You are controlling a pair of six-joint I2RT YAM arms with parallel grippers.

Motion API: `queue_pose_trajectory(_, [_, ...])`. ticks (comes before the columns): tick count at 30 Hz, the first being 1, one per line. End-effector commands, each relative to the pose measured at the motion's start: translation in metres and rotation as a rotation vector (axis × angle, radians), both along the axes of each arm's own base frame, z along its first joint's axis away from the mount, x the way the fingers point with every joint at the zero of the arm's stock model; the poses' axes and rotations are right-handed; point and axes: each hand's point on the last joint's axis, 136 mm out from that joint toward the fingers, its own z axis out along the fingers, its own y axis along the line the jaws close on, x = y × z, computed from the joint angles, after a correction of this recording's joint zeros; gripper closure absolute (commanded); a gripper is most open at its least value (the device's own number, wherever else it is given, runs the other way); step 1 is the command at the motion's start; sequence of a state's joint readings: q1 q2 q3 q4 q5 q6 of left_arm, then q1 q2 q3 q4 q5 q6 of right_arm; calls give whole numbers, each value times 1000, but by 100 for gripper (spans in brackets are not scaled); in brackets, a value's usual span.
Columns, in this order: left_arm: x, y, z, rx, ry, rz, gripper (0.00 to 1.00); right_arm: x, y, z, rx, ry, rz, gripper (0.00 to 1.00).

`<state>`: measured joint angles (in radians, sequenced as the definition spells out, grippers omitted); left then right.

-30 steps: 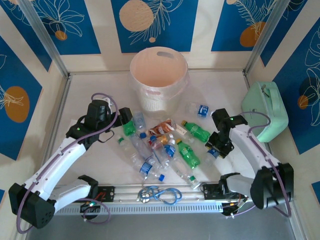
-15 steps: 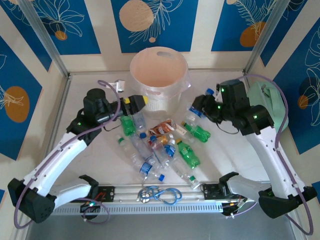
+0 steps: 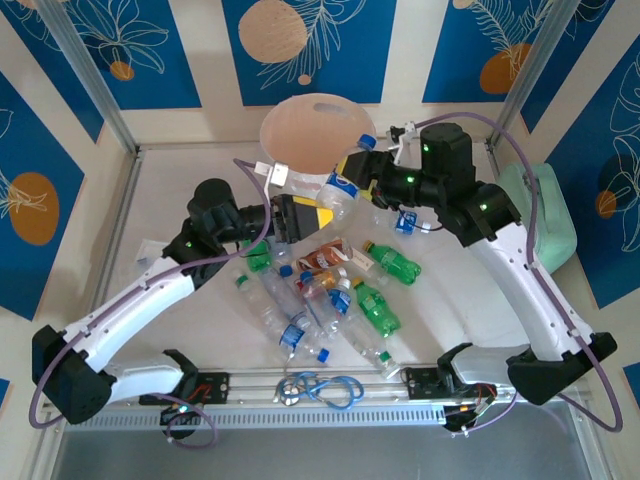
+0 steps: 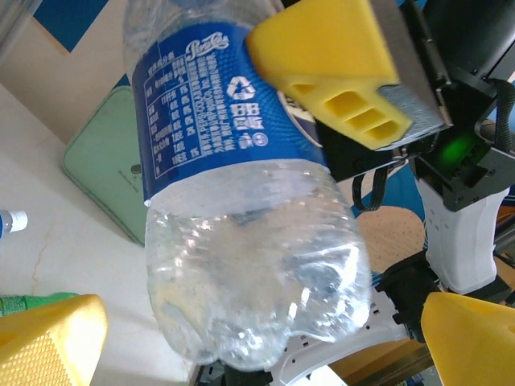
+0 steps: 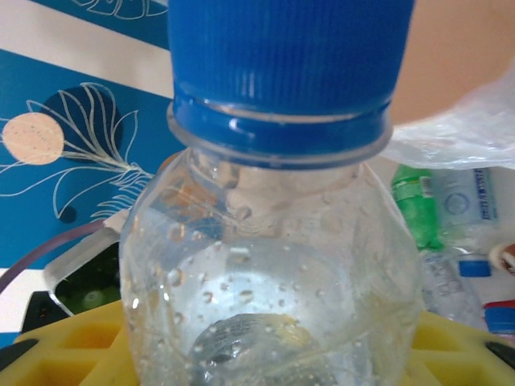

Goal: Put the plastic bottles in the bin

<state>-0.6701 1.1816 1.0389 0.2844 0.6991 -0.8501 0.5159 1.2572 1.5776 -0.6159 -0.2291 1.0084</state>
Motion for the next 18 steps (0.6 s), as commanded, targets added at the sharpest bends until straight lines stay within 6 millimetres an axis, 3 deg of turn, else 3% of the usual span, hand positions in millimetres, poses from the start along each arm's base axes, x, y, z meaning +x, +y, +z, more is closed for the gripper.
queue_pose_trajectory(1, [-8,-1,23,-55,-62,-32,3,-12,12,35,91,-63,68,46])
queue_pose_trajectory(11, [-8,-2,37,-129,-80,-43,20,-18,24,26,73,-63,97,43])
queue_pose_trajectory(18, [-6,-6,33,-122,-69,-59,31,-16,28,20,82,-47,81,43])
